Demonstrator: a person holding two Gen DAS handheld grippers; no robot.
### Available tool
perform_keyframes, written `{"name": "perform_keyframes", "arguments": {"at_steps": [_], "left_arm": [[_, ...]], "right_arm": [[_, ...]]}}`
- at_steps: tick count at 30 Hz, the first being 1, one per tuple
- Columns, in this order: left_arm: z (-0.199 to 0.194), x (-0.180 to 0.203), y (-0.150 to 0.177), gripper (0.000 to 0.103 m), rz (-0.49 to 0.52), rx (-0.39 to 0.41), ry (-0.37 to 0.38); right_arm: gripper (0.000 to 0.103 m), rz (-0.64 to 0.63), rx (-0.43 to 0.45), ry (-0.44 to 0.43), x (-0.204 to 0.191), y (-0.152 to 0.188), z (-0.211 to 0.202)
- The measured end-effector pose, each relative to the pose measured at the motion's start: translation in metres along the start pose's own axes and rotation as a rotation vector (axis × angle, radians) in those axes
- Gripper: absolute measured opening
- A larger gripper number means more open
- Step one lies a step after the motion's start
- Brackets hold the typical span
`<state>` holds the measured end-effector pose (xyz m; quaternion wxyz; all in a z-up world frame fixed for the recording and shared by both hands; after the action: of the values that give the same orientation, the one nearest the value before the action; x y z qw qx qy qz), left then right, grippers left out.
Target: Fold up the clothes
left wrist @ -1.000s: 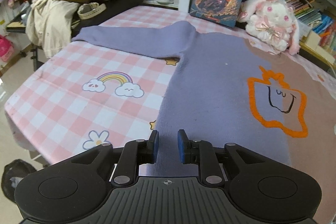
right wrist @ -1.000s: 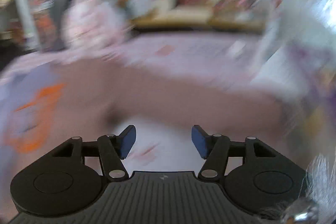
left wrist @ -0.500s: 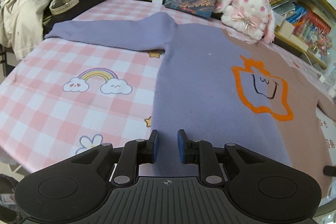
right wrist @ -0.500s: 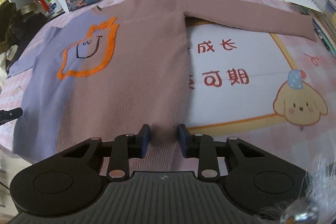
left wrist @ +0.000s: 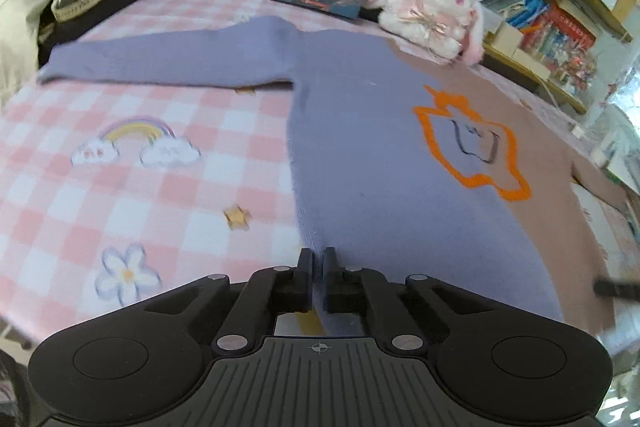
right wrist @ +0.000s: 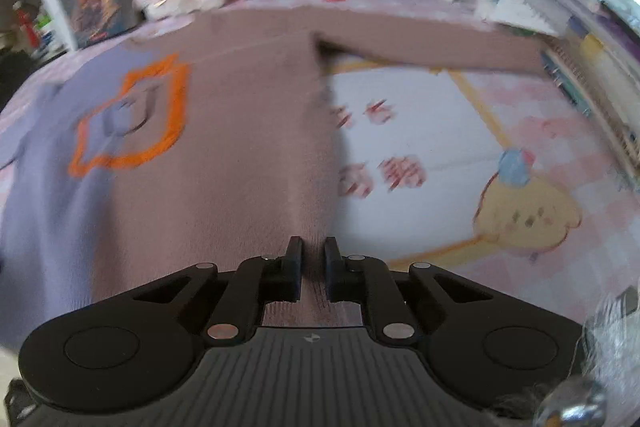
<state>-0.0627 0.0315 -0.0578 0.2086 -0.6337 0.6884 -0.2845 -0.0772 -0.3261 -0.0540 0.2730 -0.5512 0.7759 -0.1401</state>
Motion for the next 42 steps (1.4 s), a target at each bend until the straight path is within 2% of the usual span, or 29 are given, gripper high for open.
{"name": "perform_keyframes", "arguments": {"at_steps": [2, 4, 6, 12, 17, 27, 42], "left_arm": [[-0.001, -0.006, -0.002, 0.001, -0.001, 0.001, -0.004], [-0.005, -0.008, 0.0, 0.001, 0.013, 0.006, 0.0], [-0.005, -0.008, 0.002, 0.001, 0.02, 0.003, -0.009], [-0.006, -0.012, 0.004, 0.001, 0.011, 0.0, -0.003], [-0.008, -0.008, 0.008, 0.001, 0.017, 0.006, 0.002], [-0.009, -0.014, 0.01, 0.001, 0.018, 0.029, -0.004], [-0.008, -0.024, 0.008, 0.001, 0.012, 0.023, -0.022]], "right_arm": [[0.01, -0.028, -0.022, -0.036, -0.007, 0.012, -0.005], [0.01, -0.045, -0.016, -0.032, -0.012, 0.016, -0.006], [0.01, -0.003, -0.019, -0.034, -0.009, 0.011, -0.005], [0.01, 0.033, -0.007, -0.02, -0.003, 0.011, -0.008], [0.01, 0.022, 0.042, 0.009, -0.004, 0.013, -0.006], [0.011, 0.004, 0.059, 0.037, -0.009, 0.016, -0.006], [0.01, -0.011, 0.06, 0.021, -0.016, 0.016, -0.002]]}}
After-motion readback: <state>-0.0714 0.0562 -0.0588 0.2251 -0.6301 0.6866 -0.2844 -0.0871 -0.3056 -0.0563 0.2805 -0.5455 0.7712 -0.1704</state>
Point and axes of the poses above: each gripper's, at about its wrist camera, not at the fingertips, and z roughly the way its jaws point, x to its right, y to its underside, the point moved 3 cm from there along z, roughly the way its jaws point, and after that the axes turned 14 degrees about z, right-handed, at the moved point
